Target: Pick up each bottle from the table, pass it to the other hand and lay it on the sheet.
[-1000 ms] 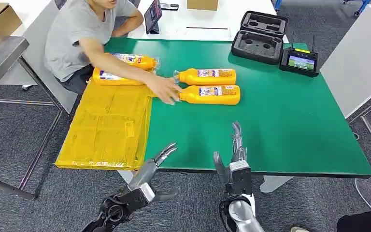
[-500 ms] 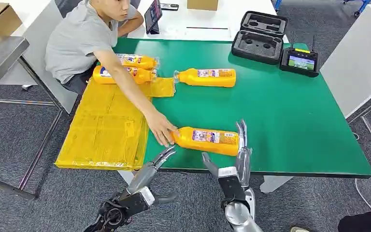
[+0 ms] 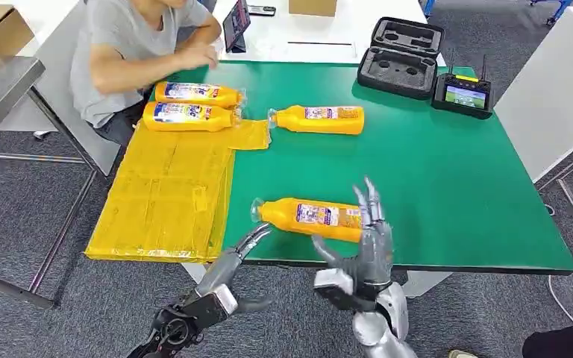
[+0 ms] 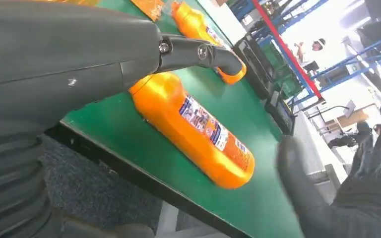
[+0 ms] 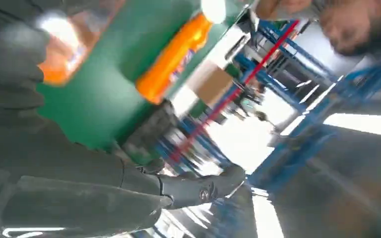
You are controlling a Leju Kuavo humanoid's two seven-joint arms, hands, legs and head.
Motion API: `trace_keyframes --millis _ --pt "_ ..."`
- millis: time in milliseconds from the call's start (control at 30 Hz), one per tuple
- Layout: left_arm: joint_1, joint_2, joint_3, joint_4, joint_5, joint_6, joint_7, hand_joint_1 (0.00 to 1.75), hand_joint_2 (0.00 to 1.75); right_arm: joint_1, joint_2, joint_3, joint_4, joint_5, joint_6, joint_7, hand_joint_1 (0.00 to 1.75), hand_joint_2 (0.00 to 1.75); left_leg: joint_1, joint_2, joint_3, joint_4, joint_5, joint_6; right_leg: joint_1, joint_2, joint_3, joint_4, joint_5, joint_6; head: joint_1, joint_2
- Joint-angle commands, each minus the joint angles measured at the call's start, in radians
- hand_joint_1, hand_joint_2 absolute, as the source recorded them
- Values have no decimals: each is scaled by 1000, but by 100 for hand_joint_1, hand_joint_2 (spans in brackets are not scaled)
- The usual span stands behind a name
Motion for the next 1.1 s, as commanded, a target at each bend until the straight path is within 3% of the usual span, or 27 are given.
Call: trace_keyframes --millis 33,100,200,333,667,1100 --pt "-38 27 -43 15 10 -8 0 0 175 -138 14 -181 241 189 -3 38 0 175 1 1 2 0 -1 -1 1 0 2 0 0 -2 0 0" --pt "-39 33 -53 5 17 -5 0 0 175 -237 -43 -137 377 175 6 112 0 175 1 4 2 1 -1 -1 1 3 2 0 1 -2 0 0" --pt "-33 22 -33 -2 30 31 0 0 175 -322 -80 -115 503 163 45 139 0 175 1 4 1 1 0 -1 1 3 1 0 2 -1 0 0" --pt "-22 1 19 -13 35 83 0 0 175 -333 -104 -56 547 248 59 185 0 175 1 1 1 1 1 0 1 1 1 0 2 0 0 0" --pt "-16 -53 153 -6 138 121 0 0 175 -352 -88 -52 579 246 84 210 0 175 0 2 0 1 1 1 0 2 0 1 2 1 0 0" --pt "-41 -61 150 15 149 92 0 0 175 -355 -79 -41 576 261 128 221 0 175 0 1 -1 1 1 1 0 1 0 1 2 1 0 0"
